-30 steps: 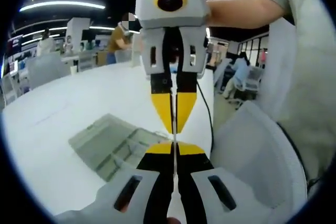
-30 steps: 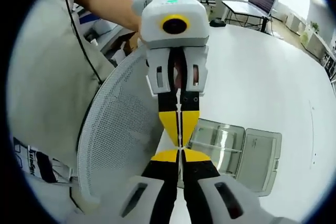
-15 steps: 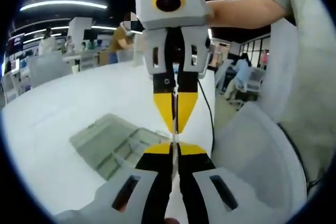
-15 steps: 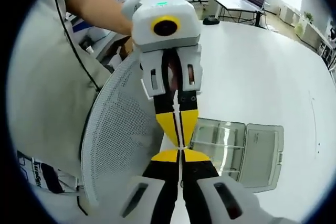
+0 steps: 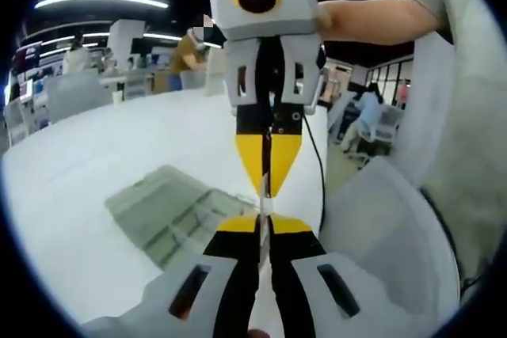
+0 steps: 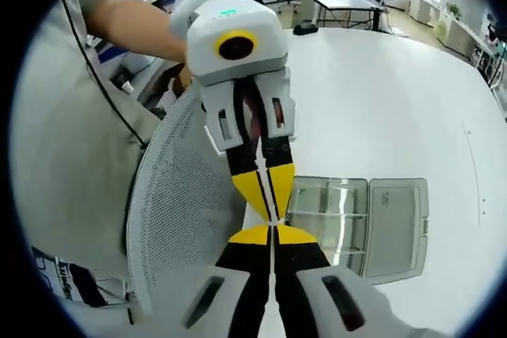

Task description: Insert the divider into the dual guide fixture by aligning both edges with the guide slots and pushing it downward to the bottom, including one-sided entry, uneven engagement, binding, and posture correction.

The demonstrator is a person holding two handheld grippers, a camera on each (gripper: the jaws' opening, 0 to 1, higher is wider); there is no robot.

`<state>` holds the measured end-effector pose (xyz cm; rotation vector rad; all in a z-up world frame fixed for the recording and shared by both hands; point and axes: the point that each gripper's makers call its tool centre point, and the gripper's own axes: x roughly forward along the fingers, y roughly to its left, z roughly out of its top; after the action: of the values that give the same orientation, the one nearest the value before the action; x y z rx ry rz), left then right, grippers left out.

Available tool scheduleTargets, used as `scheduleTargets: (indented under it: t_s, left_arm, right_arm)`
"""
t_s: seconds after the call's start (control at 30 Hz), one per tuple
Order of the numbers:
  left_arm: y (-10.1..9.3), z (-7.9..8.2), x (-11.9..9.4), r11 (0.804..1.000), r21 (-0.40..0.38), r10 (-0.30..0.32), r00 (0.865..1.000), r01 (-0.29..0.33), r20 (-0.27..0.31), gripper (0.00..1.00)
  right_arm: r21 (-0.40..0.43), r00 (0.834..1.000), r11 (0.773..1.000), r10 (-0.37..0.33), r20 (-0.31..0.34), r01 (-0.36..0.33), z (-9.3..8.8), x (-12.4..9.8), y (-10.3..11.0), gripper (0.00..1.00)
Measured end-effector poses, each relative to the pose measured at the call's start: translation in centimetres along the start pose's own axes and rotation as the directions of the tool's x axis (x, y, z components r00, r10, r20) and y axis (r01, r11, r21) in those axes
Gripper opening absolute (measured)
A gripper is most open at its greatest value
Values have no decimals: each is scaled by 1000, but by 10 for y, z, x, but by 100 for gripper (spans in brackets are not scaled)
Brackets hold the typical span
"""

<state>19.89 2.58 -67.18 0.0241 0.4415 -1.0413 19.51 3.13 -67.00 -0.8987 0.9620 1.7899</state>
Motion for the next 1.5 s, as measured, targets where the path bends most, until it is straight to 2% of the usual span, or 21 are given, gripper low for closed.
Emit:
scheduleTargets:
  t_s: [0.17,0.47,0.57,0.77,0.97,1.1,1.23,1.5]
  left_arm:
    - [0,-3,2,1000,-14,-2,1000,2,-14,1]
    - [3,-7,5,1000,-28,2,1000,-2,-28,2]
    - [8,-7,3,999,-24,37,999,-38,-37,3]
    - [18,-12,-10,996,5,92,994,-92,-53,11]
    - [22,-7,-15,990,9,141,989,-141,-43,17]
    - [22,-7,-16,986,11,167,985,-167,-50,27]
    - [25,-7,-20,979,-10,201,979,-202,-43,34]
    - [27,-14,-23,970,-23,242,968,-244,-66,49]
  right_arm:
    - [27,1000,1000,1,0,-1,0,1,0,0]
    - [27,1000,1000,-3,-10,3,0,3,-2,0]
    - [26,1000,999,-19,-16,20,1,3,-5,0]
    - [17,996,997,-69,-55,70,-5,3,-17,0]
    - [11,988,992,-125,-93,127,-12,3,-30,0]
    - [19,985,990,-137,-105,140,-15,3,-35,0]
    - [23,979,986,-160,-123,164,-19,4,-42,0]
    - [24,970,981,-185,-157,190,-23,9,-50,0]
